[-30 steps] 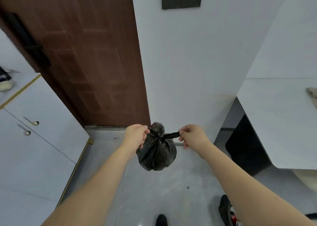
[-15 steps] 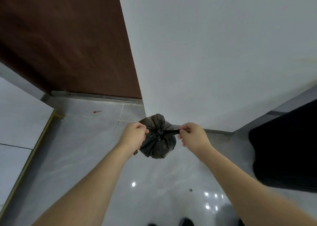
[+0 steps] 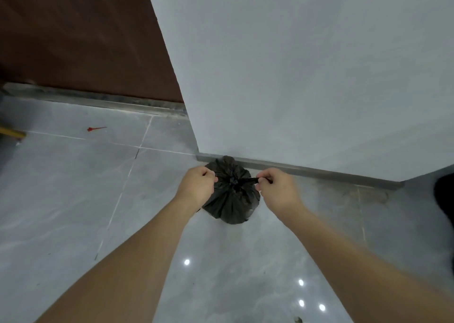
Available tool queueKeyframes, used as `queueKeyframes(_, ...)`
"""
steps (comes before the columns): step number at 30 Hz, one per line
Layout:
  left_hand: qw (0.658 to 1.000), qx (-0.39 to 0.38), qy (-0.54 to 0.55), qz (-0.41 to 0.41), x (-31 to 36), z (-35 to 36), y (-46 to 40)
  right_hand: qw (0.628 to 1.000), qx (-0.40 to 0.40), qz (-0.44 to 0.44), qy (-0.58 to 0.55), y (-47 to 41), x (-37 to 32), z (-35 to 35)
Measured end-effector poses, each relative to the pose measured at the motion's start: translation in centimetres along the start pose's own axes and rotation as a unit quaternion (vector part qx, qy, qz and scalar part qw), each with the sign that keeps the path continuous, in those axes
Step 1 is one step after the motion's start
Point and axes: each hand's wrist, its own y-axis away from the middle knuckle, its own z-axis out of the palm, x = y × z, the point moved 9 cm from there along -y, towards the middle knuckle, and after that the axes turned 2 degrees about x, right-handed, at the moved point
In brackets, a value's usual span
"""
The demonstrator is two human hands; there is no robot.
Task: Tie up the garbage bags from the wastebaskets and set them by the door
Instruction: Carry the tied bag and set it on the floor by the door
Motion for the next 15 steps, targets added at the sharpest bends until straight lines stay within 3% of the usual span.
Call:
queueKeyframes(5,1.000,-0.001,-0.001,-0.013,-1.4,0.8,-0.2,0.999,-0.002,0.016,0.042,-0.6,0.7,0.2)
queueKeyframes(9,0.984,0.023,-0.162,0.064,3.9,-2.1,3.8,0.992,-0.003,0.006,0.122,2.7,-3.2,-2.7)
queueKeyframes(11,0.959,0.021,-0.253,0.126,8.4,-4.0,7.3,0.989,-0.005,-0.017,0.149,5.3,-7.0,-5.4)
queueKeyframes(15,0.870,0.022,-0.416,0.262,20.2,-8.7,16.0,0.976,-0.020,-0.078,0.203,12.6,-17.5,-12.8)
